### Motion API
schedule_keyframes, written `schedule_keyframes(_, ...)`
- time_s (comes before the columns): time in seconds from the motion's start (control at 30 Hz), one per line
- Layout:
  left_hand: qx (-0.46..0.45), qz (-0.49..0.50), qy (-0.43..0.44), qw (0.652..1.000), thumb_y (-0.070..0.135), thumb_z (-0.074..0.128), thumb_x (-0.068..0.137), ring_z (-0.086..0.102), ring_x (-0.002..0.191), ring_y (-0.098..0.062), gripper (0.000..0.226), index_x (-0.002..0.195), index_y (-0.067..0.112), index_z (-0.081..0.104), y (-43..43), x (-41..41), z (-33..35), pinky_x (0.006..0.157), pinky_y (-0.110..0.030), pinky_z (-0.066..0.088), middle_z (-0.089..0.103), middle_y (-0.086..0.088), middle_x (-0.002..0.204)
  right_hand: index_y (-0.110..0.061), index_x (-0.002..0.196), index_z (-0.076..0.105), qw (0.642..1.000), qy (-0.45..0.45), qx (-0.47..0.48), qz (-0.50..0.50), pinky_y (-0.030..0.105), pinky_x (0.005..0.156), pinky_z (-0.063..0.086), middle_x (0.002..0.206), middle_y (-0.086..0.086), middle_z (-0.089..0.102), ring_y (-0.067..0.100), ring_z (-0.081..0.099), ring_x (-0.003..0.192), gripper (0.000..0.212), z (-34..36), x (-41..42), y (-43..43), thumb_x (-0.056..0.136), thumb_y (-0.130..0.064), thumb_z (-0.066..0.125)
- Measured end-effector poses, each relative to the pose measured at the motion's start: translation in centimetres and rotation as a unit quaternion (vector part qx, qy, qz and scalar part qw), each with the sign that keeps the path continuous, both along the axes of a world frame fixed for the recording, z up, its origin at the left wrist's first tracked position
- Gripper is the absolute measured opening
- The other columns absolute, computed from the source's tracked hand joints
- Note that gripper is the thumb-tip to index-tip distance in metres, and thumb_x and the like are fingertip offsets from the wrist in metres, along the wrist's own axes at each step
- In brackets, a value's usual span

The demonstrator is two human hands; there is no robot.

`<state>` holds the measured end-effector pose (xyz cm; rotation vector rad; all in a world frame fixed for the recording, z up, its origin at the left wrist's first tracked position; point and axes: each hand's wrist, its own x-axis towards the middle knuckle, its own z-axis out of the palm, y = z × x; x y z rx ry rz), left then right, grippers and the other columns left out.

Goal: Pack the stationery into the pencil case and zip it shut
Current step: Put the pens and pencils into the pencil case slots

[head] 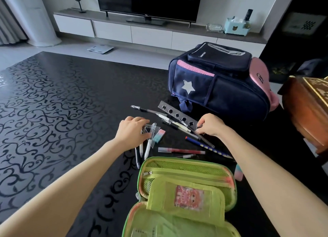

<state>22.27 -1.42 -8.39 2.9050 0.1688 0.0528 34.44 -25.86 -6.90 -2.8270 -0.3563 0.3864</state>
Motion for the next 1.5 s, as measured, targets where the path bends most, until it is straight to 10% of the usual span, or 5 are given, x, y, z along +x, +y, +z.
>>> schedule_keyframes(0.37, -0.036, -0.035, -0.016, 0.999, 0.035, 0.068, 0.078, 0.051, 0.104, -0.025, 0.030, 0.105, 0.024, 0.065, -0.5, 1.2, 1.8, 0.087, -0.035, 0.036, 0.059, -0.001, 0.102, -0.015, 0.098, 0.072, 0.972, -0.216, 0.097, 0.001, 0.034, 0.078, 0.046, 0.098, 0.005, 0.070, 0.026, 0.062, 0.094, 0.017, 2.1, -5.4, -2.6, 0.088, -0.019, 0.059)
schedule_keyframes(0.57, -0.195, 0.014, -0.124, 0.973, 0.011, 0.066, 0.080, 0.060, 0.081, -0.019, 0.004, 0.083, 0.013, 0.068, -1.5, -3.9, 4.5, 0.073, -0.028, 0.045, 0.063, 0.003, 0.081, -0.026, 0.092, 0.072, 0.965, 0.021, 0.262, 0.024, 0.031, 0.066, 0.051, 0.076, -0.007, 0.069, -0.002, 0.059, 0.053, 0.018, 6.3, -14.6, -8.0, 0.079, -0.013, 0.072)
schedule_keyframes(0.77, -0.328, 0.112, -0.190, 0.918, 0.015, 0.068, 0.081, 0.060, 0.070, -0.008, 0.002, 0.082, 0.017, 0.068, -2.7, -12.2, 7.7, 0.069, -0.020, 0.048, 0.065, 0.006, 0.074, -0.045, 0.087, 0.067, 0.978, 0.084, 0.181, 0.067, 0.021, 0.067, 0.047, 0.070, -0.001, 0.065, 0.008, 0.059, 0.065, 0.037, 5.9, -22.7, -12.6, 0.071, -0.014, 0.079)
schedule_keyframes(1.23, -0.510, 0.096, 0.037, 0.854, 0.003, 0.072, 0.076, 0.065, 0.053, -0.012, 0.009, 0.083, 0.006, 0.068, -8.2, -18.5, 5.8, 0.054, -0.020, 0.055, 0.067, -0.014, 0.075, -0.039, 0.113, 0.064, 0.968, -0.041, -0.016, 0.245, 0.025, 0.077, 0.024, 0.084, -0.013, 0.047, 0.014, 0.037, 0.085, 0.025, 1.8, -27.2, -9.2, 0.089, -0.038, 0.057)
schedule_keyframes(1.5, -0.383, 0.041, 0.073, 0.920, 0.018, 0.077, 0.073, 0.065, 0.052, -0.013, 0.017, 0.074, 0.014, 0.061, -11.3, -18.2, 2.0, 0.061, -0.029, 0.056, 0.072, -0.001, 0.064, -0.038, 0.085, 0.075, 0.956, -0.140, 0.008, 0.258, 0.011, 0.057, 0.015, 0.057, -0.014, 0.055, 0.009, 0.034, 0.060, 0.033, 0.1, -28.0, -10.5, 0.064, -0.015, 0.083)
